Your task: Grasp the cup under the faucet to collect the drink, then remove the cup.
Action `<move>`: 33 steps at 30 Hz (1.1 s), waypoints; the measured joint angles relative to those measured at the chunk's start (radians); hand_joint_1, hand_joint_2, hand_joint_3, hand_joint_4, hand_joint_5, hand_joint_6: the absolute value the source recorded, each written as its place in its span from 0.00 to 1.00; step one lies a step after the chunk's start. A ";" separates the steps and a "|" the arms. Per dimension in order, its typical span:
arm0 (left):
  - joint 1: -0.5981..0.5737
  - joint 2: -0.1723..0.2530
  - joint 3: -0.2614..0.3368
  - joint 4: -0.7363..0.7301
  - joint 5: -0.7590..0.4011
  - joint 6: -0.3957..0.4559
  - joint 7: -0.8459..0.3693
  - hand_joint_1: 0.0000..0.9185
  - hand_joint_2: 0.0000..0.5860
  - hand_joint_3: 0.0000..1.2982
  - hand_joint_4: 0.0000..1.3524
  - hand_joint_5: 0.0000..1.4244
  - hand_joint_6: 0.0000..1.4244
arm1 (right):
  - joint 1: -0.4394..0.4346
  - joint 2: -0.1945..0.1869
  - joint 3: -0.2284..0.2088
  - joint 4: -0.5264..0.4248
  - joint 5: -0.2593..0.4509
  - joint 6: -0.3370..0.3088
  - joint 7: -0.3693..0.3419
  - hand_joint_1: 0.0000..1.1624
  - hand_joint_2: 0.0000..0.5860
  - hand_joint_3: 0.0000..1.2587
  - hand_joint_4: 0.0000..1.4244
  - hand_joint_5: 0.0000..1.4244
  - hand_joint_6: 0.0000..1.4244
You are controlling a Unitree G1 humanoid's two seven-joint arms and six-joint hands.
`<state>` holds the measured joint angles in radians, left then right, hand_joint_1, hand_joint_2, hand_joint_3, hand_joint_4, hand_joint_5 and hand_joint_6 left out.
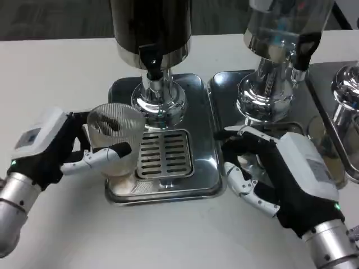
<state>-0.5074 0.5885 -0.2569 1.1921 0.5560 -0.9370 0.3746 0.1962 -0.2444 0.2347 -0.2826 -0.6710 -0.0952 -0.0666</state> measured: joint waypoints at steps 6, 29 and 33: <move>-0.016 -0.028 -0.032 0.001 0.011 0.035 -0.013 0.10 0.33 0.43 0.42 0.63 0.91 | 0.003 0.005 0.000 0.000 0.000 -0.001 -0.010 0.30 0.84 0.30 0.31 0.31 0.28; -0.101 -0.082 -0.126 0.002 0.048 0.150 -0.039 0.04 0.31 0.29 0.25 0.36 0.53 | 0.022 0.022 -0.002 -0.025 -0.010 0.000 -0.025 0.30 0.84 0.30 0.30 0.31 0.28; -0.116 -0.083 -0.136 0.002 0.047 0.151 -0.059 0.03 0.31 0.28 0.24 0.36 0.53 | 0.025 0.027 -0.006 -0.032 -0.012 0.000 -0.026 0.30 0.84 0.30 0.30 0.31 0.28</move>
<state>-0.6239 0.5051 -0.3933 1.1941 0.6033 -0.7863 0.3161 0.2211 -0.2172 0.2288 -0.3142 -0.6832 -0.0951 -0.0930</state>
